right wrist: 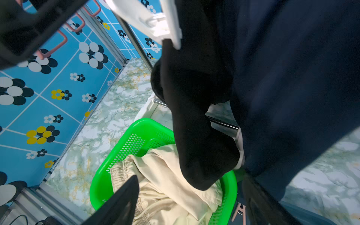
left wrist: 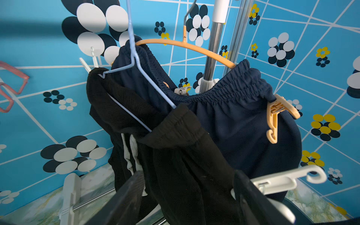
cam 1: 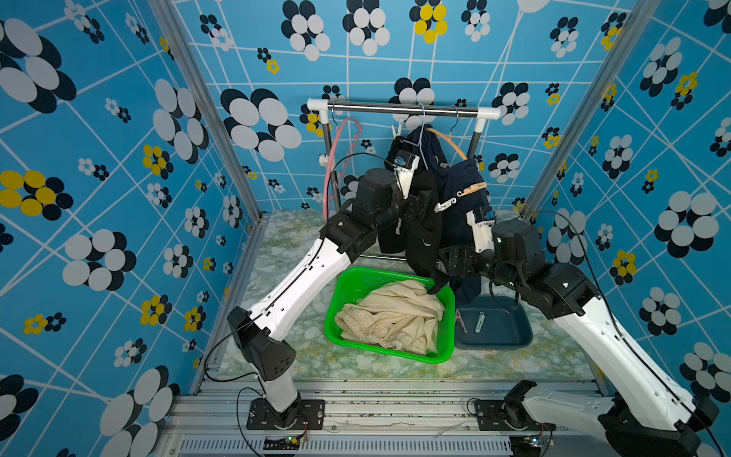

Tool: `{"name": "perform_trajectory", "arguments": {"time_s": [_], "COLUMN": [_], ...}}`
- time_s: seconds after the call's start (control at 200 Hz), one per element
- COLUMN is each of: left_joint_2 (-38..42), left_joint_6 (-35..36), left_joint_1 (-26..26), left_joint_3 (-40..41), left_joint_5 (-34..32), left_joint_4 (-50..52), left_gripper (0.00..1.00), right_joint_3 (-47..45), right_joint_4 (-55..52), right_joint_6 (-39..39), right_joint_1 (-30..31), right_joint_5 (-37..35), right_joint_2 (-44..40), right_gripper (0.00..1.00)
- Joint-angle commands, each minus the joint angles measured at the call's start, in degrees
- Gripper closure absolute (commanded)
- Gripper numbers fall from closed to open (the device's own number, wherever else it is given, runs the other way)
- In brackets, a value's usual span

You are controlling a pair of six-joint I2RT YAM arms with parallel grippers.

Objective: Remove the clothespins securing shorts to the hanger
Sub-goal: Pick up the hanger from the clothesline.

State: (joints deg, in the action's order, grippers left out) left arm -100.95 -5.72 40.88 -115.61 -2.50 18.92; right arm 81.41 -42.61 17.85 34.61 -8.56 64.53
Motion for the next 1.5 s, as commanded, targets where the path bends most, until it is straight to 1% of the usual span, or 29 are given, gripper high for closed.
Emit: {"name": "perform_trajectory", "arguments": {"time_s": [0.0,0.155,0.295,0.37,0.465,0.59,0.705,0.82,0.9,0.94,0.95,0.965,1.065,1.18,1.26,1.369,1.494], "left_joint_2": [-4.36,-11.52,-18.65,-20.66,-20.8,-20.37,-18.61,-17.88,-18.44,-18.92,-19.04,-19.31,-21.23,-22.36,-22.8,-23.41,-24.29], "left_joint_6": [-1.47,-2.18,-1.43,-0.3,0.44,-0.63,-1.57,-1.39,-1.61,-1.85,-1.87,-1.99,-2.45,-2.55,-2.62,-3.16,-3.63], "left_joint_1": [0.24,0.5,0.51,0.27,-0.83,-4.11,-6.91,-8.6,-9.56,-10.02,-10.07,-10.19,-10.64,-10.79,-10.87,-10.83,-10.83], "left_joint_3": [-6.29,-16.61,-28.59,-31.6,-31.54,-31.31,-28.5,-26.66,-27.11,-27.61,-27.79,-28.13,-30.87,-31.52,-31.52,-31.52,-31.56], "left_joint_5": [-4.25,-6.32,-7.16,-7.95,-7.72,-4.37,0.65,3.95,6.78,8.05,8.39,8.92,11.53,12.82,13.31,13.95,13.87], "left_joint_4": [1.61,4.71,11.15,14.48,18.12,23.4,23.3,21.48,20.04,19.31,19.2,19.08,18.49,16.68,14.89,12.6,10.75], "left_gripper": [0.2,0.13,0.12,0.11,0.12,0.2,0.32,0.49,0.55,0.56,0.59,0.6,0.64,0.68,0.68,0.62,0.62], "right_joint_3": [-3.21,-6.01,-6.39,-6.5,-6.69,-6.84,-6.58,-6.4,-6.41,-6.52,-6.55,-6.55,-6.6,-6.68,-6.69,-7.15,-8.07], "right_joint_4": [3.35,3.96,3.9,3.76,3.84,3.99,4.85,5.14,5.22,5.25,5.28,5.24,5.25,5.44,5.5,5.71,6.48], "right_joint_6": [1.72,2.57,3.16,3.4,3.75,4.17,4.47,4.61,4.74,4.83,4.85,4.83,4.83,4.93,4.94,5.15,5.53], "right_joint_1": [-0.42,-0.51,-0.51,-0.51,-0.51,-0.51,-0.49,-0.51,-0.5,-0.51,-0.51,-0.53,-0.51,-0.51,-0.51,-0.51,-0.51], "right_joint_5": [-2.58,-3.37,-3.38,-3.35,-3.47,-3.89,-3.34,-3.15,-3.22,-3.13,-3.13,-3.07,-3.06,-2.81,-2.36,-2.16,-1.74], "right_joint_2": [-2.41,-2.87,-1.79,-1.35,-1.18,-1.36,-1.29,-0.9,-0.55,-0.47,-0.4,-0.32,-0.01,0.31,0.5,0.57,0.16], "right_gripper": [0.15,0.14,0.14,0.14,0.14,0.14,0.14,0.14,0.15,0.14,0.14,0.14,0.15,0.15,0.15,0.15,0.15]}}
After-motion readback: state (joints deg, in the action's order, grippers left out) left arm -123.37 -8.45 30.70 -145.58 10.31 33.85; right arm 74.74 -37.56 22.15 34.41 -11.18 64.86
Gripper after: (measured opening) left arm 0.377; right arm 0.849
